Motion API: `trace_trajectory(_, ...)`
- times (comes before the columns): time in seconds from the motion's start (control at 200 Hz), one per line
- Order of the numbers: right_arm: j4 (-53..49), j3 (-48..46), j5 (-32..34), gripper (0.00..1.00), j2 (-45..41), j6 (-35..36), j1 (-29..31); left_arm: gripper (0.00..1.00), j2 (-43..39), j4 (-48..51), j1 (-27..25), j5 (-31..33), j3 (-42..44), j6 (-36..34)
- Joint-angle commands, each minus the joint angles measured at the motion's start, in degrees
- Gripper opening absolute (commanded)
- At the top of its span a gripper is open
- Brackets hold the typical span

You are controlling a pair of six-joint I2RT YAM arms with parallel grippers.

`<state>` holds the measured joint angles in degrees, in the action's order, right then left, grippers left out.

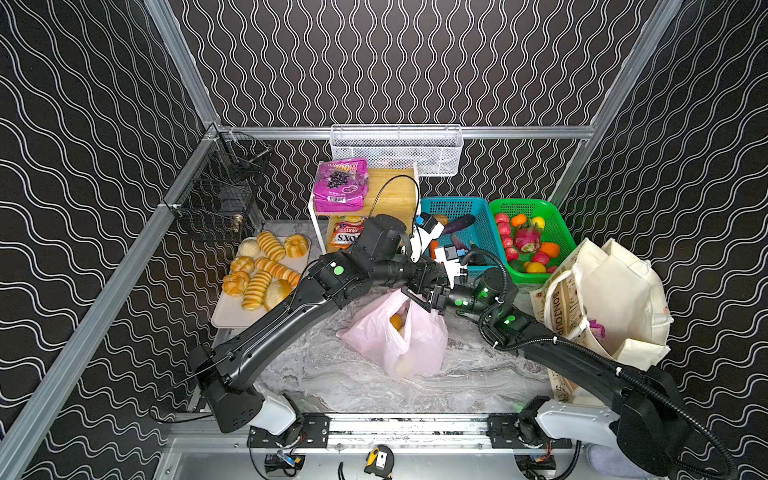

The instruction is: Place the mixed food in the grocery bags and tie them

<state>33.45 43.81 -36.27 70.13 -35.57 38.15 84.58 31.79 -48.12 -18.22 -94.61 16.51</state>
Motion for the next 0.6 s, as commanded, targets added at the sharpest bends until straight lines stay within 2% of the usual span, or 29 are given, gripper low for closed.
trace_trajectory(0.0,1.9,-0.4,0.7,0.35,0.1,-0.2,0.1,0.02,-0.7,-3.2,0.0,-0.1,0.1,-0.1)
trace_trajectory(0.08,1.7,-0.7,0.9,0.23,-0.2,0.6,0.1,0.07,-1.0,-2.1,0.0,-0.4,0.1,-0.9)
trace_trajectory(0.125,0.9,-0.7,1.2,0.17,-0.5,1.4,0.1,0.17,-1.3,-1.4,0.0,-0.3,0.0,-1.4)
trace_trajectory(0.25,-2.5,-0.1,1.6,0.12,-0.8,4.0,0.1,0.46,-2.9,0.2,0.0,0.2,-0.4,-2.5)
trace_trajectory(0.345,-4.0,0.2,1.6,0.09,-0.9,5.6,0.0,0.58,-5.0,0.8,0.0,0.5,0.1,-3.9)
trace_trajectory(0.5,-3.8,0.5,-0.5,0.09,-1.0,7.3,-0.3,0.71,-8.6,3.9,1.3,2.1,0.0,-7.9)
trace_trajectory(0.591,-3.7,1.2,-4.6,0.09,-0.4,8.5,-1.0,0.75,-10.6,3.6,7.9,-1.6,2.2,-5.7)
